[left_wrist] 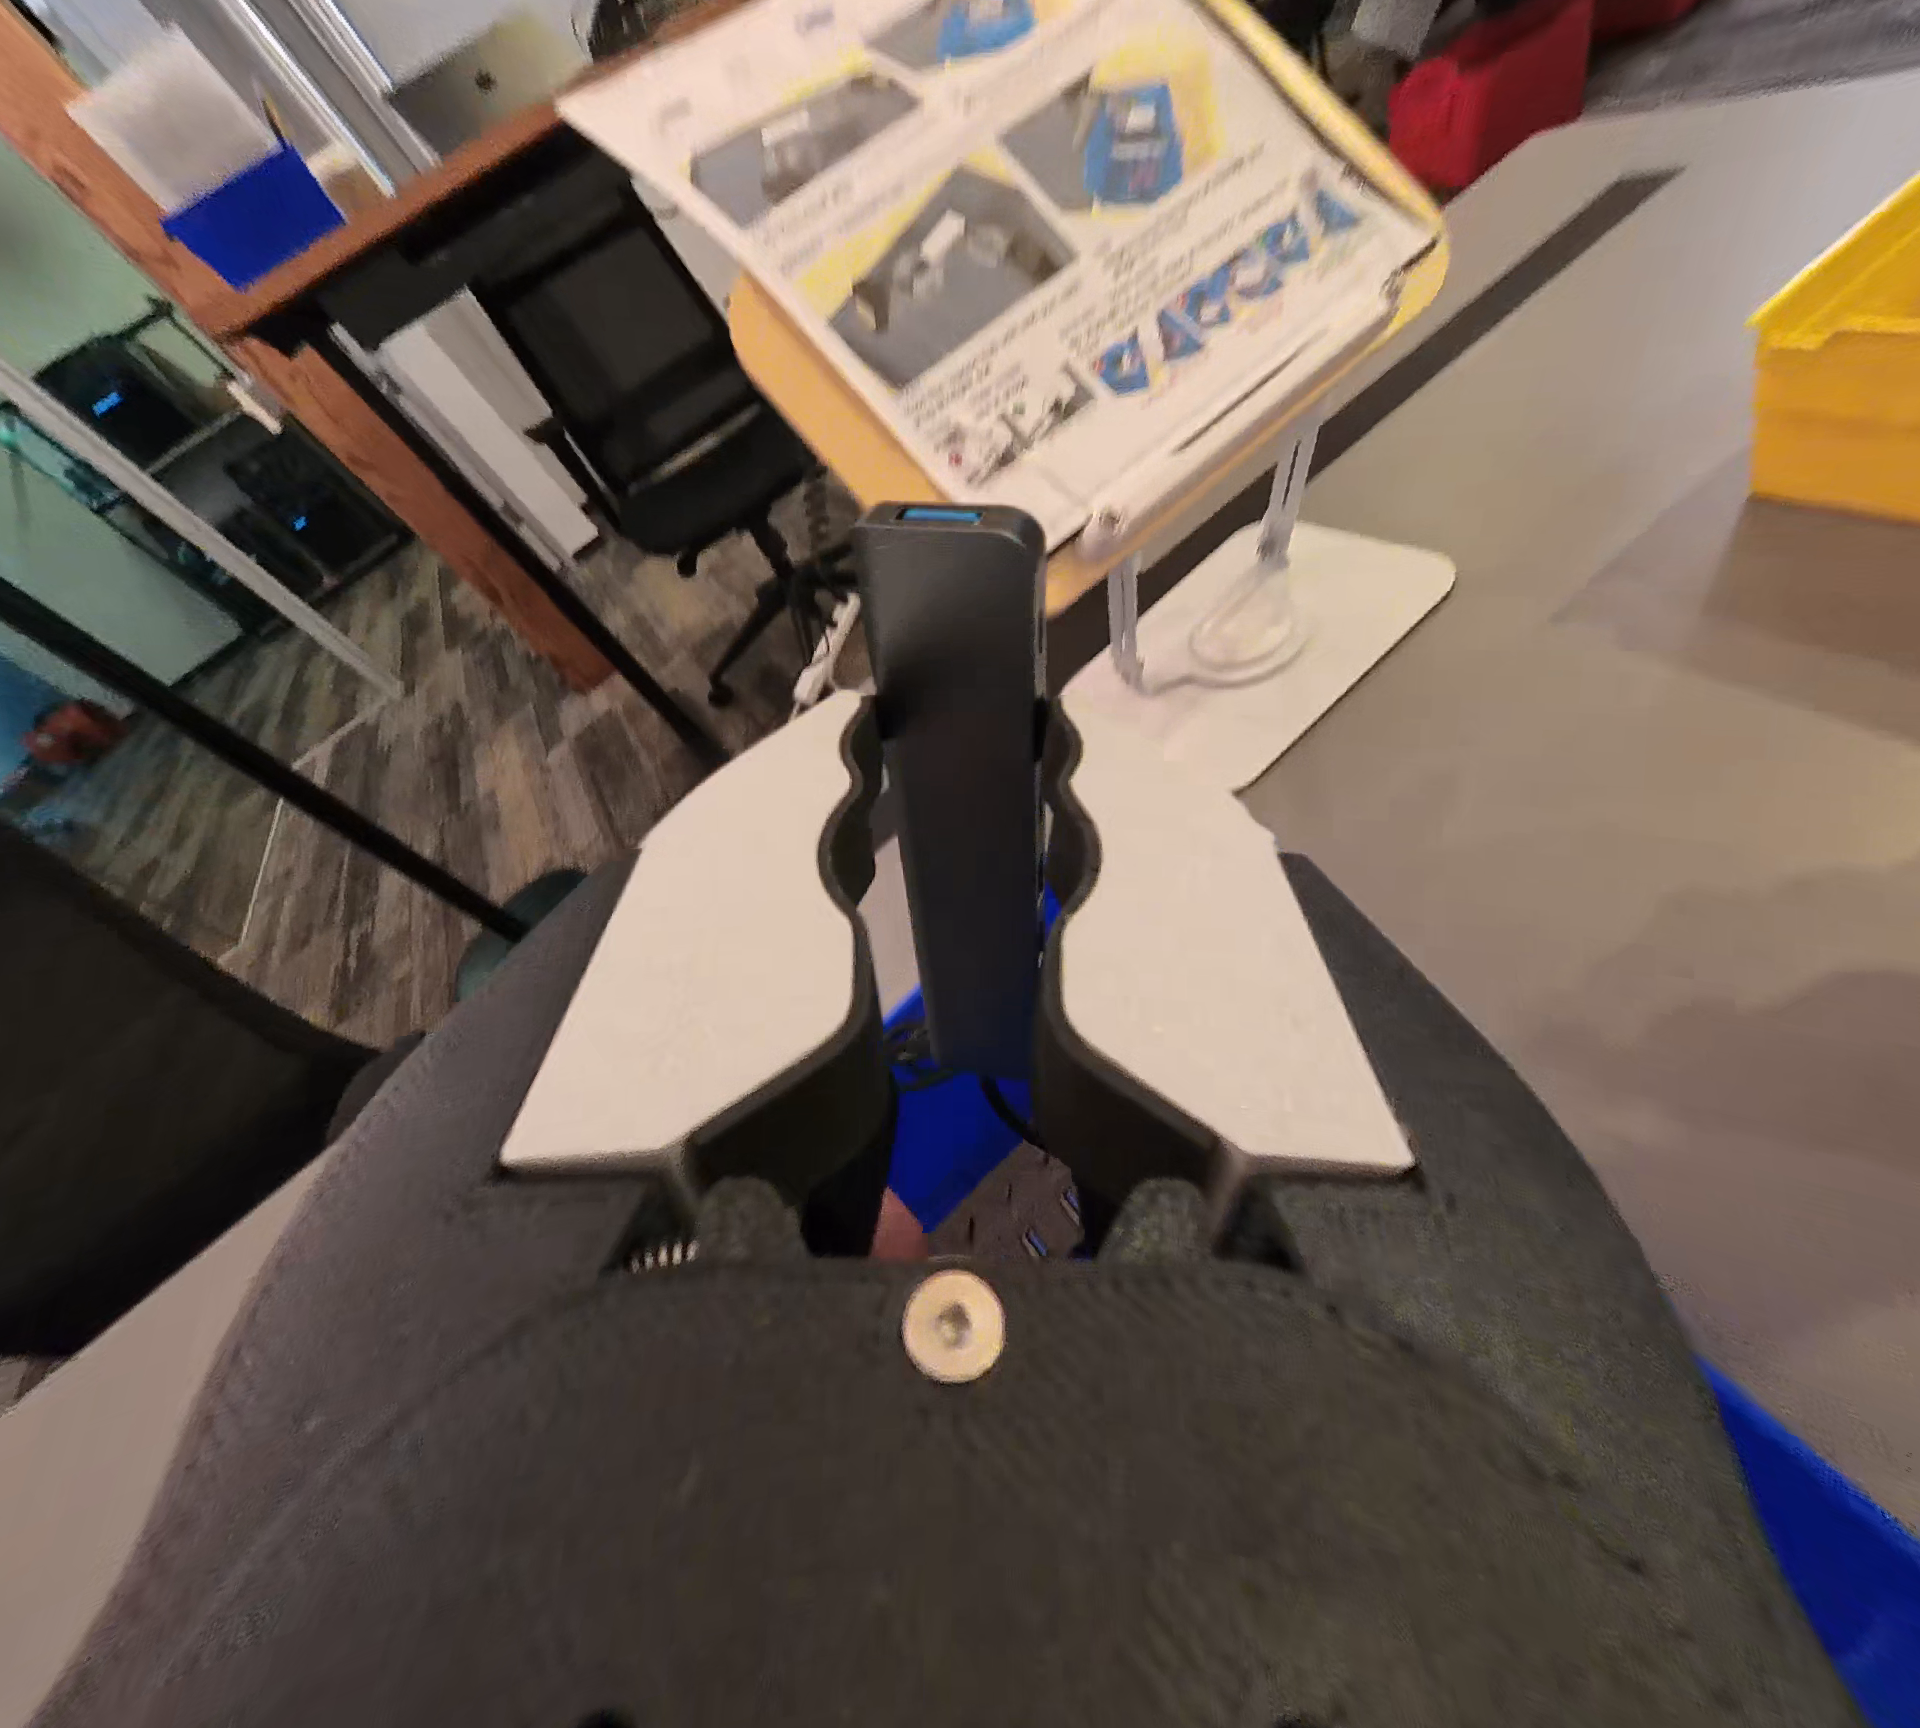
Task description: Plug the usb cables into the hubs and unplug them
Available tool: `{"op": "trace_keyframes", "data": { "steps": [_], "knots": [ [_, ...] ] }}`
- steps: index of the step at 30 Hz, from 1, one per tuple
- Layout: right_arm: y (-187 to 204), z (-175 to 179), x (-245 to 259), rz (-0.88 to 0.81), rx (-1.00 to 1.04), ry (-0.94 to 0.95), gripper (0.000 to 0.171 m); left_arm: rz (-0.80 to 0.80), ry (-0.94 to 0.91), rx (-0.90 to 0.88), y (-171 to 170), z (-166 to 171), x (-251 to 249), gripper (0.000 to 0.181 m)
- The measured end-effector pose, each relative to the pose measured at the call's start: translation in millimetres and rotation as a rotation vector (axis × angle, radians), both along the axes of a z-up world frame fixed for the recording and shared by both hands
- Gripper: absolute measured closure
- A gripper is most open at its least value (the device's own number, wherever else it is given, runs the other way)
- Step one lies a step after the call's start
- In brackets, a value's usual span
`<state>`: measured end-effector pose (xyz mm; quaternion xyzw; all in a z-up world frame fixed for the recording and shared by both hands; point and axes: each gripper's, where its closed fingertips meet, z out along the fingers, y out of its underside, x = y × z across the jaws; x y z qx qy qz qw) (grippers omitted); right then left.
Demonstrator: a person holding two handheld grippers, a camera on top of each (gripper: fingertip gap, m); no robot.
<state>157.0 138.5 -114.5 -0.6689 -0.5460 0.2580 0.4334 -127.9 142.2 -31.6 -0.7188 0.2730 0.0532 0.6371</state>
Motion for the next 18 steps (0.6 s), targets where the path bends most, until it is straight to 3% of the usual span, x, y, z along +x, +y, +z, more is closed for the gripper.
{"op": "trace_keyframes", "data": {
  "steps": [7,12,18],
  "knots": [
    [-19,13,-29,0.060,-0.001,0.121,0.123,-0.133,-0.009,0.168,-28,54,49,0.152],
    [-42,29,-46,0.158,-0.040,0.231,0.120,-0.403,-0.110,0.189,-62,75,108,0.152],
    [-74,43,-64,0.309,-0.123,0.356,0.116,-0.738,-0.258,0.109,-91,68,182,0.152]
  ]
}}
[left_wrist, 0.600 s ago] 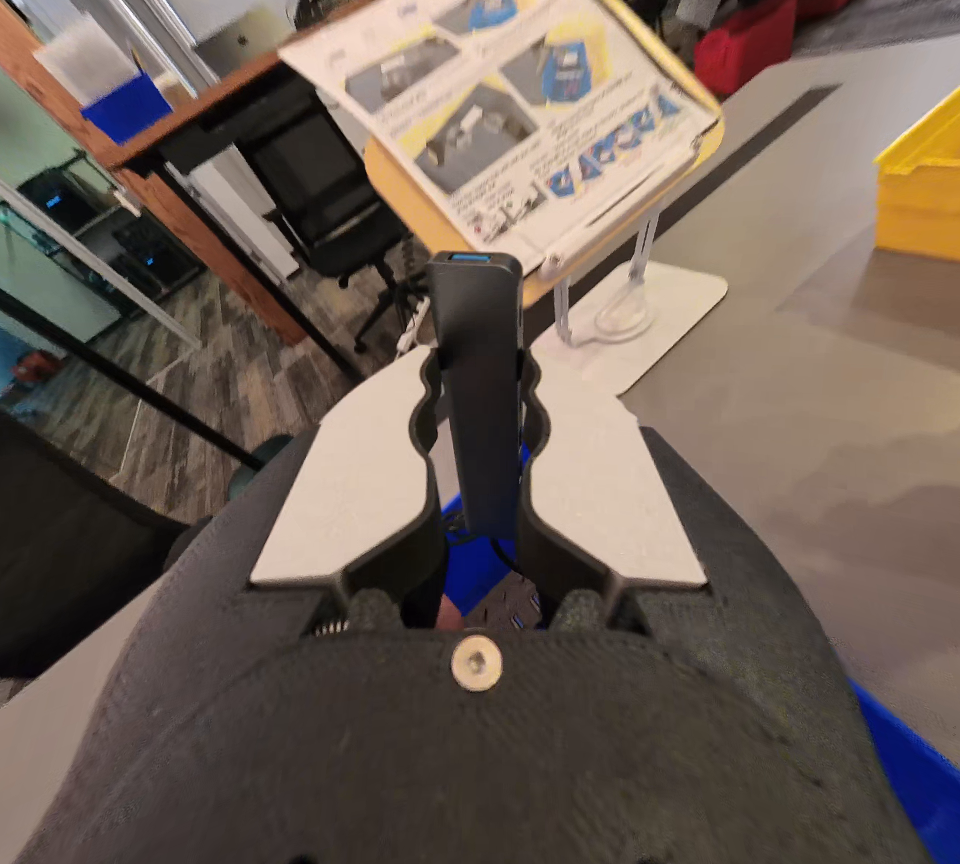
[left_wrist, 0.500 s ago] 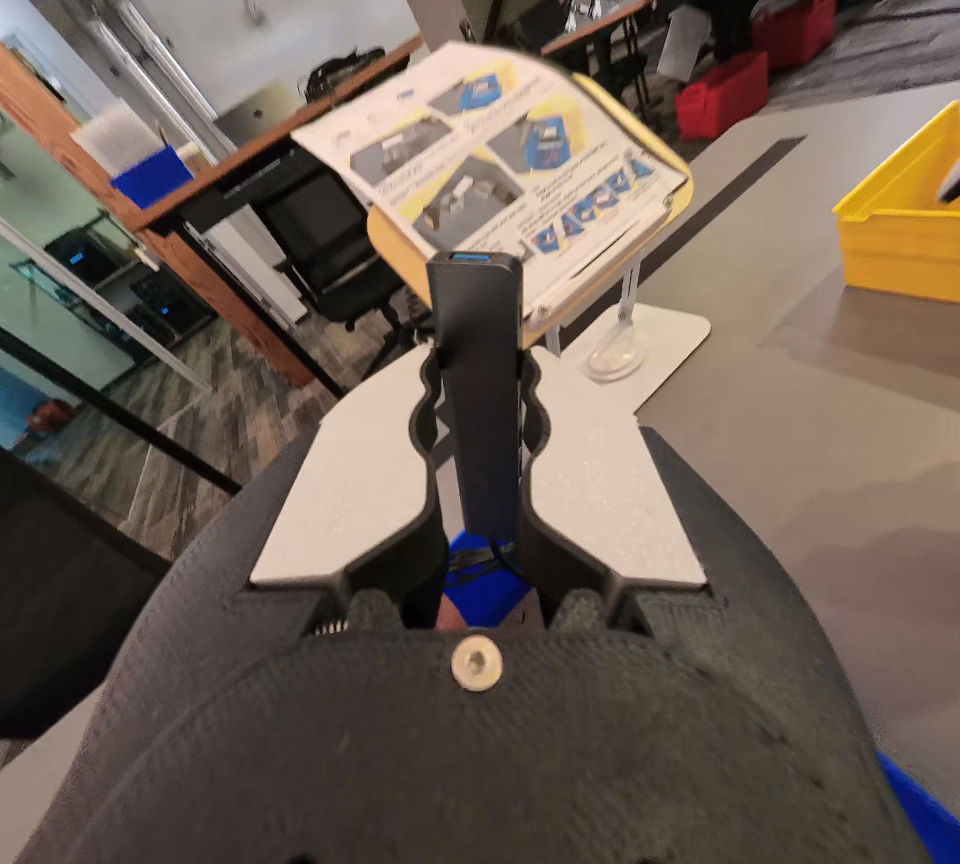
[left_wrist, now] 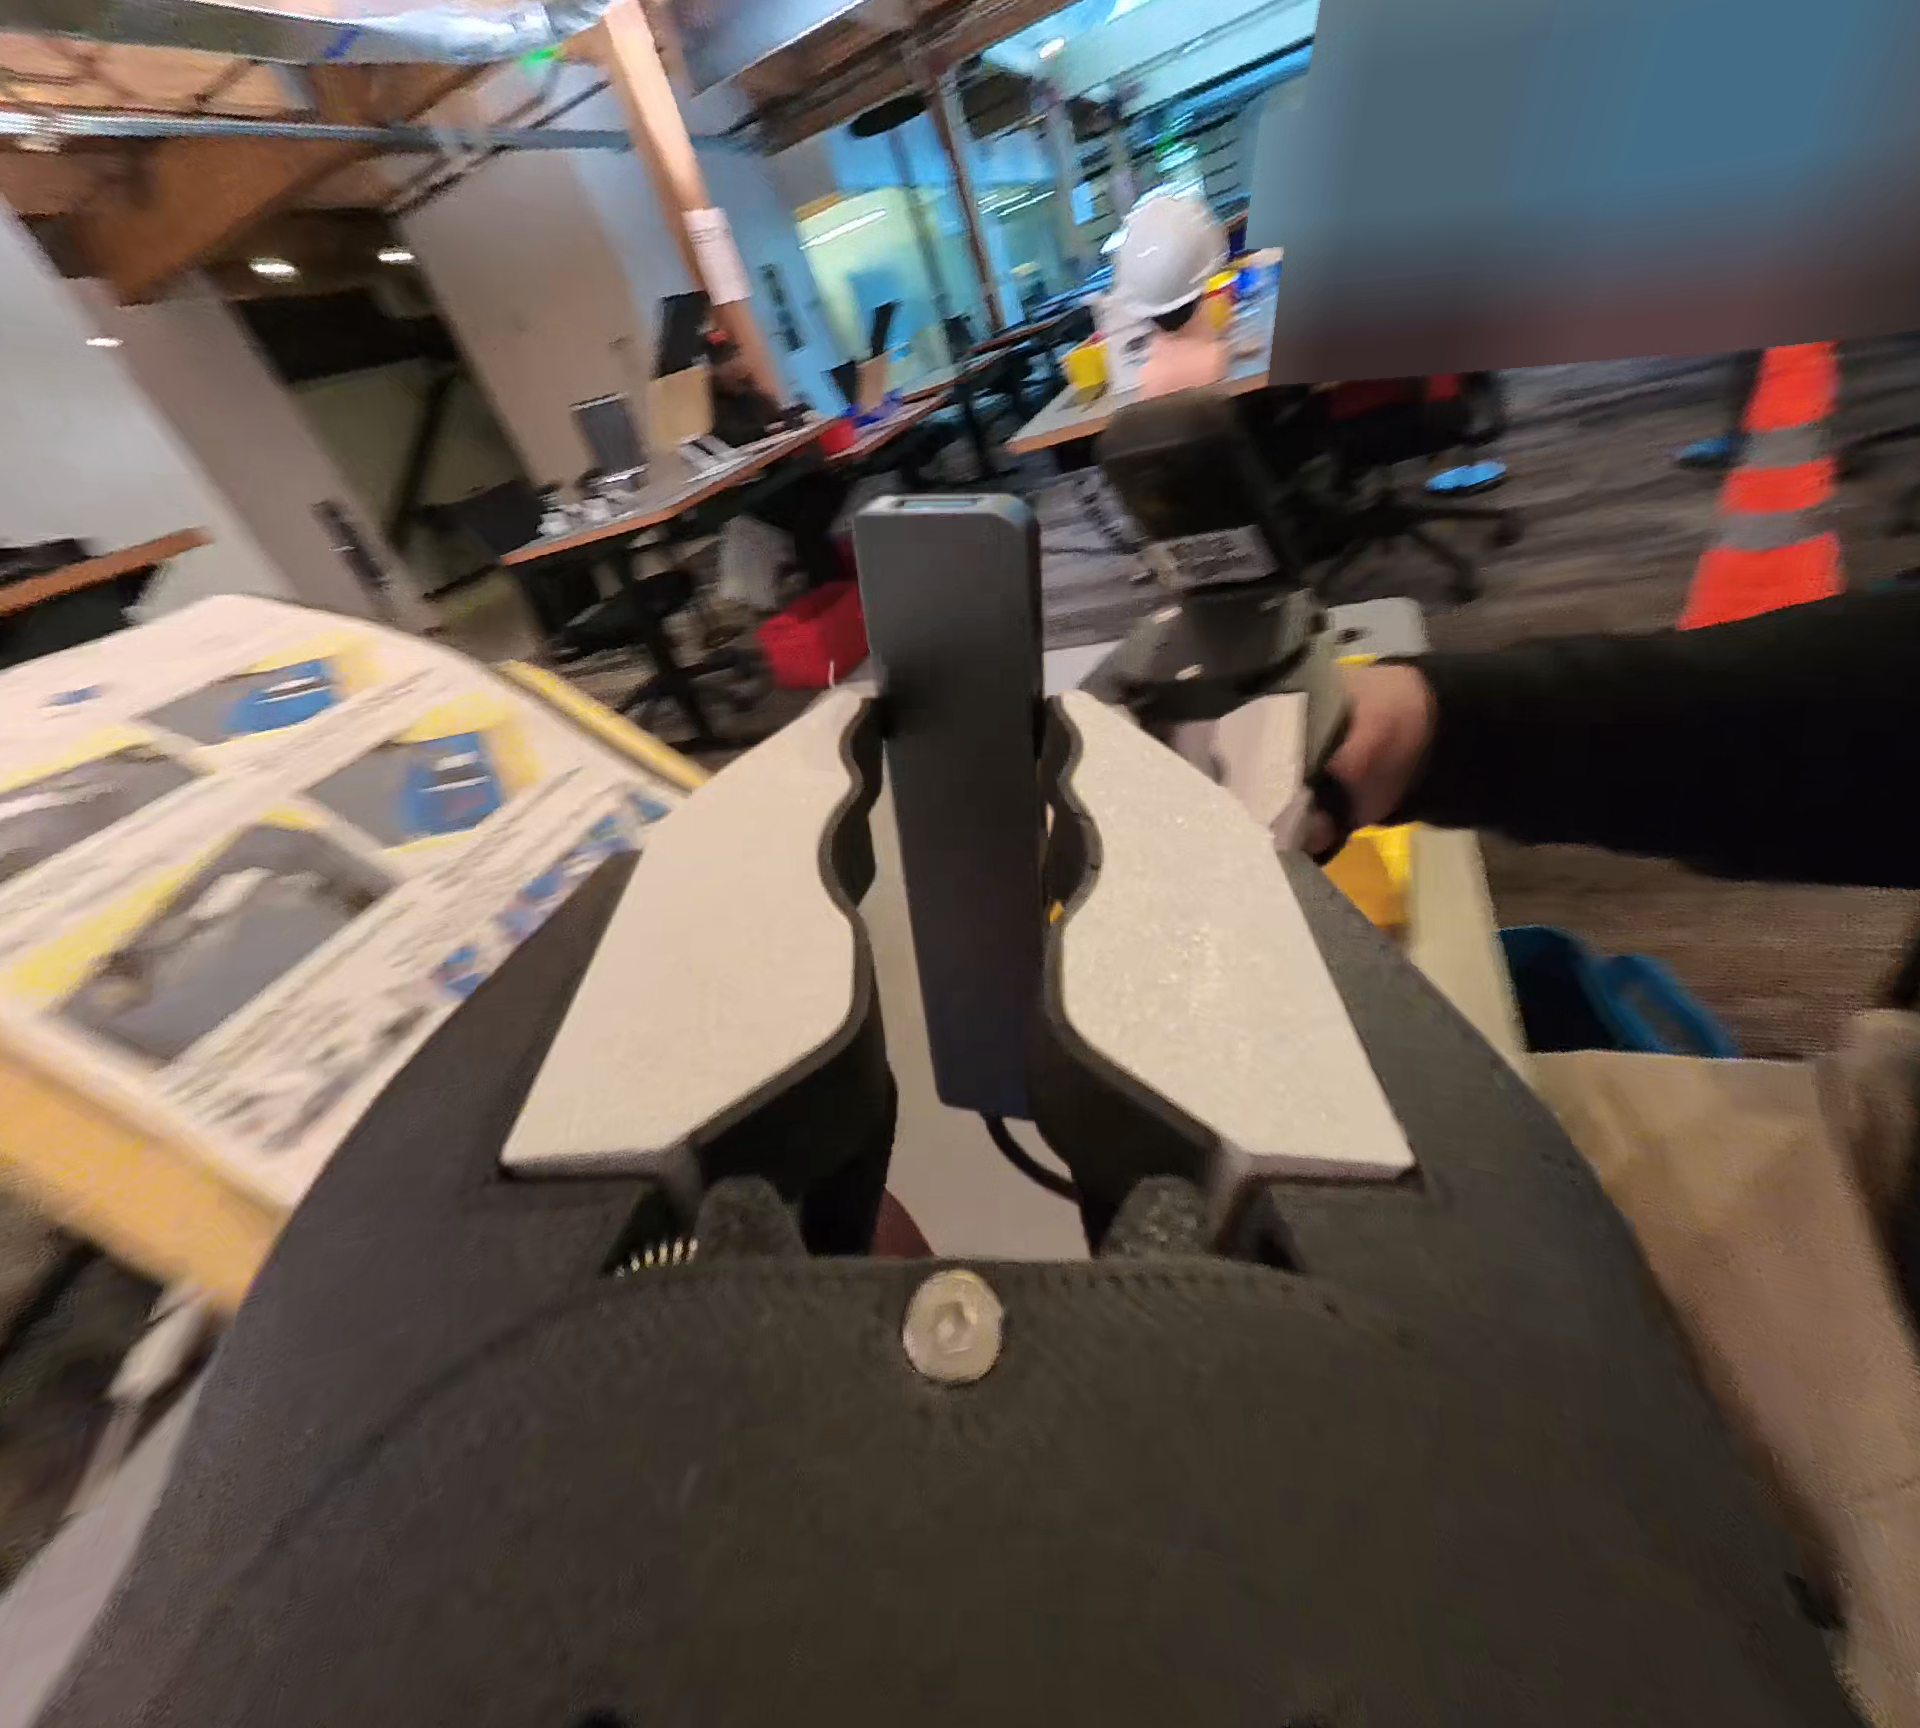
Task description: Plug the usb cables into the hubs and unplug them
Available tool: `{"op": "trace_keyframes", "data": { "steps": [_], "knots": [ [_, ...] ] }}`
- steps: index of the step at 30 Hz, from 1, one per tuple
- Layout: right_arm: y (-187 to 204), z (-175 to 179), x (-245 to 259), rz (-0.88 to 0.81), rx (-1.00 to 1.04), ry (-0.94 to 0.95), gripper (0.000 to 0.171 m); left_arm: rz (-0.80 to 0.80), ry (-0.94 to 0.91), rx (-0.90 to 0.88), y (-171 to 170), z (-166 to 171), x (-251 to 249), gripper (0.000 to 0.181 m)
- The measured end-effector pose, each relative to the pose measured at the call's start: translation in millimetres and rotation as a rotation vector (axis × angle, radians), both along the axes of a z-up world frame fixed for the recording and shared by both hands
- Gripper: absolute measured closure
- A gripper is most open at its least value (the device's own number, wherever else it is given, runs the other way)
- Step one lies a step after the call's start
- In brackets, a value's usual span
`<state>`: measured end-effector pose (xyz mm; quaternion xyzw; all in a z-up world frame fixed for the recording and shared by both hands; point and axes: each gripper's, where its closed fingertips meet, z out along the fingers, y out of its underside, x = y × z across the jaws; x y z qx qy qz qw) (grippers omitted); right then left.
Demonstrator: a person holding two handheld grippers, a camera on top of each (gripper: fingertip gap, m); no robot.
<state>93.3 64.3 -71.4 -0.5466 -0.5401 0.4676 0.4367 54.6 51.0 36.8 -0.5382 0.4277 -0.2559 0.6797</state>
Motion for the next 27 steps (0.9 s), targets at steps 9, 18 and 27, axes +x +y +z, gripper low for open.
{"op": "trace_keyframes", "data": {
  "steps": [9,18,27],
  "knots": [
    [-47,6,4,0.371,-0.204,0.162,0.117,-0.443,-0.071,-0.186,-38,-27,67,0.152],
    [-63,6,8,0.487,-0.199,0.169,0.146,-0.490,-0.075,-0.264,-35,-42,71,0.152],
    [-6,-21,11,0.083,0.205,-0.090,0.148,-0.246,0.079,-0.171,-7,-63,65,0.143]
  ]
}}
